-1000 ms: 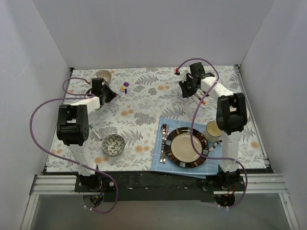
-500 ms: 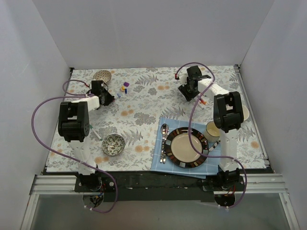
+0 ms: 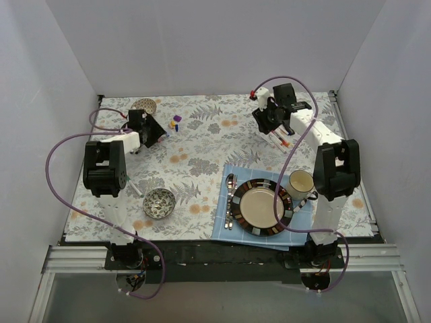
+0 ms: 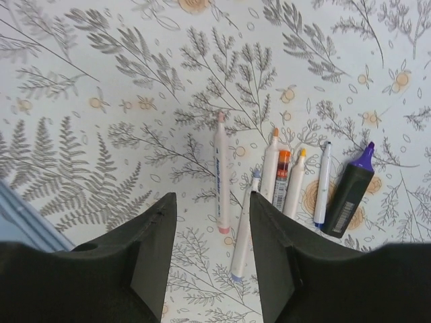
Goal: Open the pen caps
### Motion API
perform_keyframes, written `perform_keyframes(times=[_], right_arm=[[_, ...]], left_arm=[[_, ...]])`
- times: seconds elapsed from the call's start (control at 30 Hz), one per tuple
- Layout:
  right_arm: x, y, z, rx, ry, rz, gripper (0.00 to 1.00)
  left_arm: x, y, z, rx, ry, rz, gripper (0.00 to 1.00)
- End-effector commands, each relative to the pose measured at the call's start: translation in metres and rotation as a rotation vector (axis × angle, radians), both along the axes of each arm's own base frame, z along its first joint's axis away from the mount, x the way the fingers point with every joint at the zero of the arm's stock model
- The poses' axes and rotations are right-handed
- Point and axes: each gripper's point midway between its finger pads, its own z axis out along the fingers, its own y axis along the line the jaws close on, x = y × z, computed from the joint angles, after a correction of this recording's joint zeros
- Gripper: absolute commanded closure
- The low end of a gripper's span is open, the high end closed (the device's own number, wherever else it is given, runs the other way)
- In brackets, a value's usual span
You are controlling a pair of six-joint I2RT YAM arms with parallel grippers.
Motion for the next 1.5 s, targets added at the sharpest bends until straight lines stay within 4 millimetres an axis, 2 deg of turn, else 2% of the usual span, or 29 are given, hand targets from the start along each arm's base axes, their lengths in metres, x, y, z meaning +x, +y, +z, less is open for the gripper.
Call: perform_keyframes(times=[0.0,0.03,0.07,0.1,0.13,0.17,0.2,0.23,0.27,0.3,0.33,0.37,0.43,0.47,0.53,0.63,0.67,0.73,0.77,0.8,0.9,0.93,1.03,1.07,1.13,1.17,1.23,1.33,1.47], right_arm=[[-0.01,0.021,0.033,0.131,-0.054,0.071,0.46],[-0.015,0.027,0.039,0.165,-0.054,0.095,0.46],[-0.019,0.03,0.054,0.19,-0.085,0.115,0.46],[-0.02,0.034,0.064,0.215,-0.116,0.132,0.46],[-0.029,0.039,0.063,0.246,-0.109,0.163,0.46],[-0.034,0.041,0.081,0.272,-0.147,0.178,0.46],[-0.035,0.045,0.09,0.295,-0.184,0.197,0.46],[-0.044,0.048,0.088,0.32,-0.181,0.221,0.46],[-0.052,0.049,0.103,0.34,-0.22,0.233,0.45],[-0.055,0.051,0.109,0.357,-0.243,0.248,0.45],[-0.06,0.052,0.109,0.376,-0.259,0.263,0.44],[-0.065,0.053,0.123,0.396,-0.299,0.268,0.36],[-0.068,0.056,0.133,0.431,-0.353,0.285,0.14],[-0.075,0.055,0.125,0.445,-0.327,0.291,0.02],[-0.082,0.064,0.129,0.53,-0.278,0.352,0.02],[-0.093,0.072,0.115,0.608,-0.071,0.435,0.02],[-0.093,0.073,0.107,0.612,-0.027,0.431,0.02],[-0.092,0.073,0.105,0.62,-0.023,0.417,0.04],[-0.091,0.074,0.109,0.624,-0.048,0.42,0.05],[-0.093,0.074,0.108,0.626,-0.041,0.416,0.05],[-0.095,0.075,0.112,0.641,-0.032,0.416,0.07],[-0.097,0.076,0.113,0.646,-0.029,0.419,0.08],[-0.099,0.077,0.114,0.654,-0.023,0.421,0.09],[-0.1,0.077,0.115,0.655,-0.023,0.421,0.09],[-0.101,0.078,0.116,0.663,-0.02,0.423,0.09],[-0.102,0.078,0.117,0.67,-0.016,0.423,0.09],[-0.104,0.079,0.116,0.678,-0.009,0.423,0.09],[-0.104,0.079,0.116,0.679,-0.007,0.423,0.09],[-0.104,0.079,0.116,0.681,-0.007,0.424,0.09]], left_arm=[[0.005,0.013,0.027,0.005,-0.057,-0.036,0.41],[0.004,0.013,0.036,0.009,-0.078,-0.047,0.39],[0.006,0.015,0.046,0.023,-0.11,-0.054,0.37],[0.003,0.017,0.063,0.048,-0.15,-0.073,0.35],[0.002,0.02,0.071,0.066,-0.171,-0.074,0.33],[0.0,0.024,0.08,0.08,-0.195,-0.072,0.31],[-0.006,0.03,0.081,0.094,-0.193,-0.063,0.29],[-0.008,0.035,0.095,0.117,-0.229,-0.056,0.29],[-0.008,0.04,0.102,0.13,-0.258,-0.043,0.28],[-0.013,0.049,0.099,0.14,-0.254,-0.022,0.27],[-0.015,0.054,0.106,0.152,-0.27,-0.008,0.27],[-0.017,0.062,0.106,0.167,-0.268,0.017,0.26],[-0.023,0.077,0.104,0.174,-0.261,0.055,0.24],[-0.027,0.081,0.103,0.17,-0.245,0.066,0.23],[-0.035,0.091,0.102,0.166,-0.224,0.103,0.22],[-0.065,0.094,0.104,0.137,-0.153,0.153,0.21],[-0.083,0.089,0.103,0.099,-0.114,0.182,0.17],[-0.107,0.089,0.098,0.079,-0.061,0.234,0.11],[-0.13,0.085,0.08,0.058,0.029,0.251,0.11],[-0.143,0.086,0.086,0.042,0.033,0.306,0.1],[-0.186,0.093,0.066,0.048,0.162,0.428,0.15],[-0.198,0.102,0.061,0.093,0.198,0.476,0.17],[-0.206,0.107,0.056,0.115,0.219,0.509,0.29],[-0.206,0.105,0.053,0.106,0.225,0.502,0.4],[-0.205,0.098,0.04,0.079,0.267,0.471,0.5],[-0.205,0.096,0.034,0.077,0.289,0.461,0.6],[-0.209,0.095,0.02,0.084,0.349,0.445,0.61],[-0.214,0.1,0.012,0.113,0.394,0.455,0.62],[-0.218,0.1,0.004,0.144,0.418,0.447,0.58]])
